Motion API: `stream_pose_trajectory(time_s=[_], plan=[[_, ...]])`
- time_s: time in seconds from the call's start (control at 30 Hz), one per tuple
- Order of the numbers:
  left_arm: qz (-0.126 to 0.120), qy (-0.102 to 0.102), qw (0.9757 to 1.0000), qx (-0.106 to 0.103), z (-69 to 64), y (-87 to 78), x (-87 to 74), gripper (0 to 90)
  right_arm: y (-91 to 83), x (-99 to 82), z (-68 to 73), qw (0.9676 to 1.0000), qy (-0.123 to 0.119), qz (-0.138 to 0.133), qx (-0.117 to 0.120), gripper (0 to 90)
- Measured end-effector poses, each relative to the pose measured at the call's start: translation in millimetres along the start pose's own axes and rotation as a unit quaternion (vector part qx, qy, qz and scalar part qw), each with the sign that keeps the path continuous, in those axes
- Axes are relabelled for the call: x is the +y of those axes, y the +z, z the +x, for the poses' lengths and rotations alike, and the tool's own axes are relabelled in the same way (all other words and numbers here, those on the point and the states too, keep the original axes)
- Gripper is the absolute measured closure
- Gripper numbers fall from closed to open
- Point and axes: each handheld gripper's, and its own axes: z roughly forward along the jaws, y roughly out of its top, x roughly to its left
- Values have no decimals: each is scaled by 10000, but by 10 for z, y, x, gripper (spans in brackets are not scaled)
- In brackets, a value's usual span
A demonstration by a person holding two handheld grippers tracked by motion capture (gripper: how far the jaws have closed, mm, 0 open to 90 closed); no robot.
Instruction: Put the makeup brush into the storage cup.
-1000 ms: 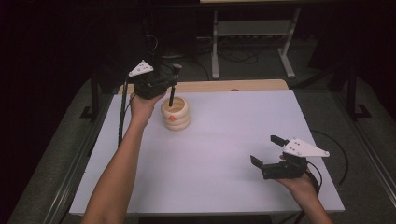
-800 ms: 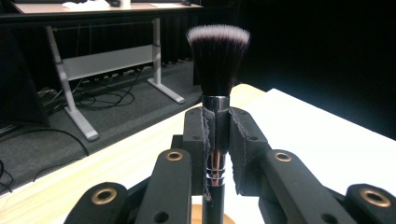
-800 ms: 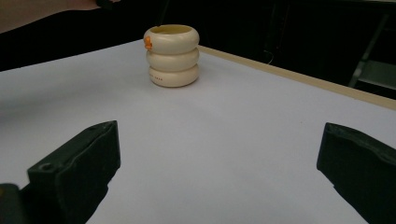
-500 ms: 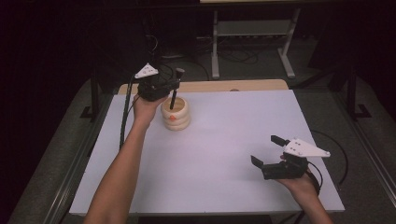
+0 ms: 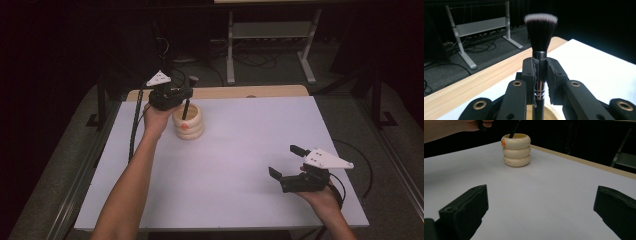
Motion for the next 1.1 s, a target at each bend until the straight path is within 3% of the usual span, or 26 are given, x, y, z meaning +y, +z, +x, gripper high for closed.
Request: stream_pose_trajectory(time_s=[0.6, 0.87, 1.0, 1.03, 1.1], plan=[[222, -131, 9997, 11, 54, 22, -200, 774, 8, -5, 3, 10000, -16, 16, -6, 0], [367, -89, 9993, -1, 66, 3, -250, 761, 9, -4, 9, 10000, -15, 40, -1, 0], [334, -90, 9994, 18, 80, -27, -262, 680, 12, -4, 8, 10000, -20, 41, -3, 0], [353, -75, 9993, 30, 79, -33, -262, 584, 12, -4, 9, 10000, -25, 42, -2, 0], [391, -61, 9992, 64, 75, -47, -257, 517, 12, -3, 9, 10000, -22, 40, -2, 0]])
